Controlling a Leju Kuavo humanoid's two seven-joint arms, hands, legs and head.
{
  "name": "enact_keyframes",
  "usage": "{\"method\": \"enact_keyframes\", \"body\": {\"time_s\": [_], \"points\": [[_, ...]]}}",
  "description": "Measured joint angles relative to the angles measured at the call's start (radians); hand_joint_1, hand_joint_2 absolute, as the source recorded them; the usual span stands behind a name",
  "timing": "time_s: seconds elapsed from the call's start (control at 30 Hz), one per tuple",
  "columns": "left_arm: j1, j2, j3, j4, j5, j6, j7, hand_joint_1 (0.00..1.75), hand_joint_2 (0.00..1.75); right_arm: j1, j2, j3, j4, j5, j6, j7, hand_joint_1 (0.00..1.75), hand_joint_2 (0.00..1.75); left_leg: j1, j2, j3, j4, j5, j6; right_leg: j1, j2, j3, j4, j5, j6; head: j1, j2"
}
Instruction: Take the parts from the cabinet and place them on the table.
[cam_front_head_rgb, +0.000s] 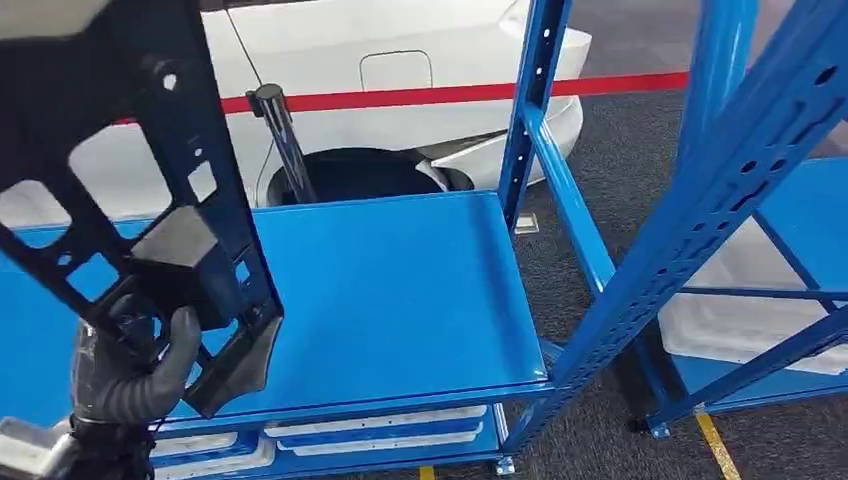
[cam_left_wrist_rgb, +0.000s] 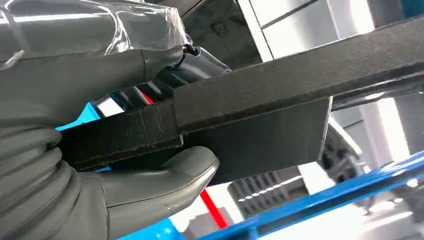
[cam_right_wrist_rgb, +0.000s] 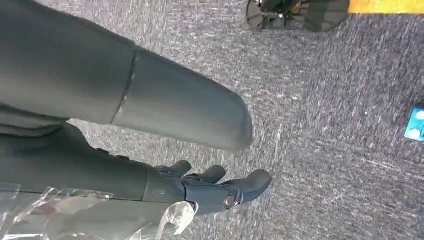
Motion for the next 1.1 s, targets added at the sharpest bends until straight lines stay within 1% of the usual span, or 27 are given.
{"method": "enact_keyframes", "body": {"time_s": [0.1, 0.13, 0.17, 0.2, 0.27, 0.3, 0.33, 0.37, 0.4, 0.43, 0.47, 0.5, 0.53, 0.6, 0.63, 0.67, 0.7, 0.77, 0.8, 0.83, 0.87, 0.9, 0.93, 0.97, 1.0, 1.03, 1.1], "points": [[0.012, -0.005, 0.019, -0.024, 0.02, -0.005, -0.009, 1.75, 1.75, 0.003, -0.003, -0.001, 0.0, 0.001, -0.002, 0.0, 0.0, 0.0, -0.005, -0.002, -0.004, 0.004, 0.0, 0.012, -0.003, -0.001, 0.003, -0.006, 0.001, 0.016, 0.003, 0.0], [0.013, -0.006, 0.024, -0.029, 0.021, -0.005, -0.01, 1.75, 1.75, 0.003, -0.005, -0.001, 0.0, 0.001, -0.002, 0.0, 0.0, 0.0, 0.003, -0.002, 0.004, -0.005, 0.008, 0.022, -0.004, -0.001, 0.002, -0.003, -0.003, 0.023, 0.002, 0.0], [0.013, -0.009, 0.024, -0.035, 0.022, -0.005, -0.011, 1.75, 1.75, 0.003, -0.006, -0.002, 0.0, 0.001, -0.002, 0.0, 0.0, 0.0, 0.005, -0.001, 0.006, -0.008, 0.011, 0.026, -0.007, -0.008, -0.006, 0.021, -0.022, 0.028, 0.003, 0.0], [0.015, -0.011, 0.027, -0.038, 0.022, -0.005, -0.013, 1.75, 1.75, 0.003, -0.006, -0.002, 0.0, 0.002, -0.002, 0.0, 0.0, 0.0, 0.006, 0.0, 0.006, -0.008, 0.011, 0.029, -0.006, -0.009, -0.029, 0.076, -0.06, 0.031, 0.004, 0.0], [0.023, -0.02, 0.039, -0.04, 0.034, -0.009, -0.015, 1.75, 1.75, 0.003, -0.006, -0.003, 0.0, 0.002, -0.003, 0.0, 0.0, 0.0, 0.004, 0.001, 0.006, -0.008, 0.01, 0.034, -0.007, -0.01, -0.106, 0.243, -0.14, 0.036, 0.005, 0.0], [0.027, -0.024, 0.041, -0.04, 0.044, -0.012, -0.016, 1.75, 1.75, 0.005, -0.006, -0.003, 0.0, 0.002, -0.003, 0.001, 0.0, 0.0, 0.003, 0.002, 0.005, -0.007, 0.01, 0.034, -0.007, -0.01, -0.135, 0.306, -0.158, 0.039, 0.005, 0.0], [0.029, -0.026, 0.041, -0.04, 0.053, -0.018, -0.016, 1.75, 1.75, 0.006, -0.006, -0.003, 0.0, 0.002, -0.003, 0.002, 0.0, 0.0, 0.004, 0.001, 0.006, -0.007, 0.01, 0.034, -0.008, -0.01, -0.147, 0.327, -0.153, 0.04, 0.005, 0.0], [0.031, -0.028, 0.041, -0.04, 0.057, -0.021, -0.016, 1.75, 1.75, 0.006, -0.006, -0.003, 0.0, 0.002, -0.003, 0.003, 0.0, 0.0, 0.004, -0.001, 0.007, -0.007, 0.01, 0.034, -0.009, -0.011, -0.134, 0.296, -0.125, 0.04, 0.005, 0.0], [0.031, -0.03, 0.041, -0.04, 0.061, -0.026, -0.016, 1.75, 1.75, 0.005, -0.006, -0.003, 0.0, 0.002, -0.003, 0.004, 0.0, 0.0, 0.006, -0.002, 0.009, -0.006, 0.009, 0.032, -0.011, -0.012, -0.099, 0.222, -0.081, 0.041, 0.005, 0.0], [0.031, -0.032, 0.041, -0.04, 0.065, -0.029, -0.016, 1.75, 1.75, 0.005, -0.007, -0.003, 0.0, 0.002, -0.005, 0.004, 0.0, 0.0, 0.008, -0.002, 0.011, -0.005, 0.006, 0.029, -0.013, -0.013, -0.052, 0.121, -0.032, 0.041, 0.005, 0.0], [0.031, -0.035, 0.041, -0.04, 0.071, -0.032, -0.016, 1.75, 1.75, 0.005, -0.007, -0.003, 0.0, 0.002, -0.006, 0.005, 0.0, 0.0, 0.007, -0.002, 0.013, -0.003, 0.003, 0.023, -0.016, -0.015, -0.012, 0.037, 0.001, 0.042, 0.005, 0.0], [0.03, -0.036, 0.042, -0.04, 0.074, -0.036, -0.016, 1.75, 1.75, 0.005, -0.006, -0.003, 0.0, 0.002, -0.006, 0.005, 0.0, 0.0, -0.001, -0.002, 0.009, 0.004, -0.002, 0.017, -0.012, -0.012, 0.0, 0.003, -0.005, 0.04, 0.005, 0.0], [0.03, -0.036, 0.042, -0.04, 0.073, -0.041, -0.015, 1.75, 1.75, 0.005, -0.006, -0.003, 0.0, 0.004, -0.008, 0.006, 0.0, 0.0, 0.001, -0.002, 0.007, 0.002, -0.001, 0.013, -0.012, -0.009, -0.005, 0.006, -0.002, 0.028, 0.005, 0.0], [0.03, -0.04, 0.04, -0.04, 0.067, -0.048, -0.014, 1.75, 1.75, 0.005, -0.005, -0.003, 0.0, 0.005, -0.01, 0.008, 0.0, 0.0, 0.003, -0.003, 0.01, -0.004, 0.003, 0.006, -0.005, -0.008, -0.006, 0.008, -0.004, 0.016, 0.004, 0.0], [0.03, -0.04, 0.04, -0.04, 0.066, -0.052, -0.011, 1.75, 1.75, 0.005, -0.003, -0.003, 0.0, 0.005, -0.01, 0.008, 0.0, 0.0, 0.005, -0.003, 0.01, -0.001, 0.0, 0.0, -0.008, -0.009, -0.006, 0.004, 0.001, 0.007, 0.004, 0.0], [0.03, -0.041, 0.04, -0.04, 0.062, -0.054, -0.009, 1.75, 1.75, 0.004, -0.001, -0.003, 0.0, 0.005, -0.01, 0.01, 0.0, 0.0, 0.008, -0.002, 0.002, 0.013, -0.014, -0.003, -0.011, -0.011, -0.004, 0.002, 0.003, 0.003, 0.004, 0.0], [0.028, -0.042, 0.039, -0.04, 0.053, -0.056, -0.007, 1.75, 1.75, 0.005, -0.001, -0.003, 0.0, 0.004, -0.012, 0.013, 0.0, 0.0, 0.008, -0.002, -0.018, 0.06, -0.047, -0.007, -0.012, -0.011, -0.005, 0.002, 0.003, -0.004, 0.002, 0.0], [0.028, -0.043, 0.037, -0.04, 0.025, -0.059, 0.008, 1.75, 1.75, 0.005, 0.001, -0.003, 0.0, 0.0, -0.017, 0.019, 0.0, 0.0, 0.009, -0.002, -0.099, 0.245, -0.132, -0.014, -0.01, -0.011, -0.006, 0.003, 0.003, -0.008, 0.0, 0.0], [0.029, -0.045, 0.034, -0.04, 0.011, -0.059, 0.01, 1.75, 1.75, 0.006, 0.002, -0.003, 0.0, -0.002, -0.019, 0.021, 0.0, 0.0, 0.008, -0.002, -0.133, 0.318, -0.156, -0.015, -0.008, -0.011, -0.006, 0.003, 0.003, -0.009, 0.0, 0.0], [0.03, -0.047, 0.031, -0.04, -0.003, -0.059, 0.011, 1.75, 1.75, 0.007, 0.002, -0.003, 0.0, -0.004, -0.021, 0.025, 0.0, 0.0, 0.008, -0.002, -0.148, 0.35, -0.157, -0.014, -0.007, -0.01, -0.006, 0.003, 0.003, -0.009, 0.0, 0.0], [0.03, -0.05, 0.028, -0.04, -0.013, -0.059, 0.012, 1.75, 1.75, 0.007, 0.003, -0.003, 0.0, -0.006, -0.021, 0.028, 0.0, 0.0, 0.008, -0.002, -0.139, 0.327, -0.138, -0.011, -0.006, -0.01, -0.005, 0.003, 0.004, -0.009, 0.0, 0.0], [0.03, -0.053, 0.024, -0.04, -0.021, -0.059, 0.013, 1.75, 1.75, 0.007, 0.006, -0.003, 0.0, -0.013, -0.021, 0.031, 0.0, 0.0, 0.008, -0.002, -0.105, 0.259, -0.099, -0.006, -0.006, -0.009, -0.004, 0.004, 0.005, -0.009, 0.0, 0.0], [0.03, -0.057, 0.019, -0.04, -0.027, -0.059, 0.014, 1.75, 1.75, 0.007, 0.009, -0.004, 0.0, -0.017, -0.02, 0.032, 0.0, 0.0, 0.007, -0.003, -0.058, 0.162, -0.056, -0.001, -0.005, -0.007, -0.002, 0.004, 0.005, -0.009, 0.0, 0.0], [0.029, -0.063, 0.014, -0.039, -0.039, -0.06, 0.019, 1.75, 1.75, 0.007, 0.012, -0.004, 0.0, -0.026, -0.019, 0.038, 0.0, 0.0, 0.004, -0.003, -0.005, 0.054, -0.013, 0.009, -0.005, -0.006, -0.001, 0.004, 0.005, -0.008, 0.0, 0.0], [0.028, -0.067, 0.009, -0.038, -0.048, -0.06, 0.02, 1.75, 1.75, 0.008, 0.018, -0.005, 0.0, -0.032, -0.015, 0.042, 0.0, 0.0, 0.0, -0.008, 0.018, 0.006, -0.013, 0.017, -0.002, -0.004, -0.005, 0.005, 0.007, -0.005, 0.0, 0.0], [0.028, -0.074, 0.004, -0.037, -0.053, -0.061, 0.02, 1.75, 1.75, 0.007, 0.018, -0.006, 0.0, -0.035, -0.013, 0.047, 0.0, 0.0, -0.005, -0.004, 0.015, 0.005, -0.005, 0.014, 0.0, -0.003, -0.011, 0.006, 0.01, 0.001, 0.001, 0.0], [0.028, -0.083, -0.01, -0.032, -0.059, -0.063, 0.02, 1.75, 1.75, 0.009, 0.018, -0.008, 0.0, -0.045, -0.01, 0.054, 0.0, 0.0, -0.009, -0.004, 0.009, 0.011, -0.004, 0.016, -0.003, -0.001, -0.014, 0.005, 0.015, 0.009, 0.001, 0.0]]}}
